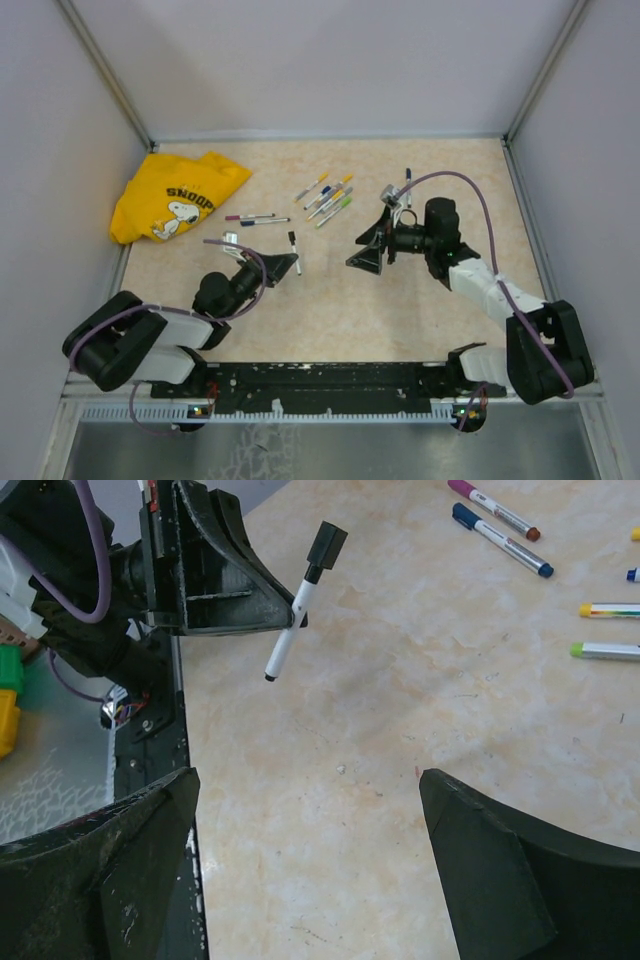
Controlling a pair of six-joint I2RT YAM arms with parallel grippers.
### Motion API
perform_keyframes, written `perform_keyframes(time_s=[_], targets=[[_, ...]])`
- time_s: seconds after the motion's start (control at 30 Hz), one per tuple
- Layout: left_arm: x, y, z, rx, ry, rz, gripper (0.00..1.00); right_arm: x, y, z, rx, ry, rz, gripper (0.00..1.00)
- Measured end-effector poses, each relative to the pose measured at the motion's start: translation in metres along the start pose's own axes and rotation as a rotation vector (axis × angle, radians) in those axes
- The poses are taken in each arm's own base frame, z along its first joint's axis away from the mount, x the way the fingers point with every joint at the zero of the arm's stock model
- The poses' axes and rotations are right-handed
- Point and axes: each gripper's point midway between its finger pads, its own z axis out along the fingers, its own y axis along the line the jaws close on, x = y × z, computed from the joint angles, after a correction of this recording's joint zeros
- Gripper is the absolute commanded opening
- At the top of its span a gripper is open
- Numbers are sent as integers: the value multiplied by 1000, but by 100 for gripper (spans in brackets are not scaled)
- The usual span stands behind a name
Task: Open the pen caps
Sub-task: Open the pen cap from the pen.
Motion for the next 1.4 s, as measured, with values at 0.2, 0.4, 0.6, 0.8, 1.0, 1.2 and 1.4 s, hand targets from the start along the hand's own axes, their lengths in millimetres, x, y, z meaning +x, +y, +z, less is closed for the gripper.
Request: perform_keyframes(time_s=[0.2, 0.4, 0.6, 0.8, 1.0, 1.2, 1.4], targets=[[7, 5, 2, -6, 14, -50, 0, 3, -3, 3, 17, 7, 2, 92], [4, -1, 3, 21, 1, -76, 0, 6, -5, 5, 28, 15, 6, 92], [7, -7, 3, 35, 7, -77, 0, 10, -9, 6, 42, 25, 11, 92], [1, -28, 0, 69, -17, -21, 0, 11, -8, 7, 38, 27, 9, 92], [-9, -39, 0, 64, -59, 39, 0, 10, -7, 7, 33, 27, 9, 92], [-9, -27, 1, 10, -67, 43, 0, 10, -6, 7, 28, 27, 9, 92], [-5, -23, 4, -12, -54, 29, 0, 10, -3, 8, 14, 27, 9, 92]])
